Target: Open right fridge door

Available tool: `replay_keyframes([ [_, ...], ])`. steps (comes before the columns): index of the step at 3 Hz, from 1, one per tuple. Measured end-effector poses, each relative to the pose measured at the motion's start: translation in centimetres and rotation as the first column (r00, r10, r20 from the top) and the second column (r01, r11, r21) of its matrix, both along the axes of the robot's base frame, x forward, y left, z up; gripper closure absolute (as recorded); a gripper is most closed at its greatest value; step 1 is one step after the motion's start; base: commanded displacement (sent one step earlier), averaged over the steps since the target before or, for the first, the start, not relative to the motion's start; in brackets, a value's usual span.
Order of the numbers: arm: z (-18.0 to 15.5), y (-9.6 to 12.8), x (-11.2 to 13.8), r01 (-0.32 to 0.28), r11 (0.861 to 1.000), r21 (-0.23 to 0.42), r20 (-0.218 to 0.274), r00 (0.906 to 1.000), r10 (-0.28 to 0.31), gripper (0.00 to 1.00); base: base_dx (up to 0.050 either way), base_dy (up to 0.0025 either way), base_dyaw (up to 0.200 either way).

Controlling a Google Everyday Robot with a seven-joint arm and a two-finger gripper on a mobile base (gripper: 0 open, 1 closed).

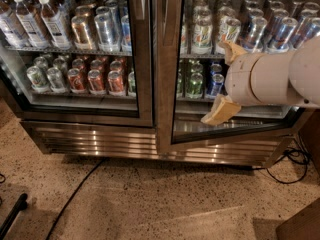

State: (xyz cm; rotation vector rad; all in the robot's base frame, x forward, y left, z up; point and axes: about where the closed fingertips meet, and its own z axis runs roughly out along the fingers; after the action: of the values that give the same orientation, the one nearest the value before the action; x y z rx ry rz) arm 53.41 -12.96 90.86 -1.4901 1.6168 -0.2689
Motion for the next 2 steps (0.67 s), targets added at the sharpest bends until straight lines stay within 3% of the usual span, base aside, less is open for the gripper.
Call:
replay_keyframes([
  [2,-0.69,0.48,-0.31,-0.018,1.0,-0.016,-0.014,0.9997,0.018,0.0,0.0,0.0,0.0],
])
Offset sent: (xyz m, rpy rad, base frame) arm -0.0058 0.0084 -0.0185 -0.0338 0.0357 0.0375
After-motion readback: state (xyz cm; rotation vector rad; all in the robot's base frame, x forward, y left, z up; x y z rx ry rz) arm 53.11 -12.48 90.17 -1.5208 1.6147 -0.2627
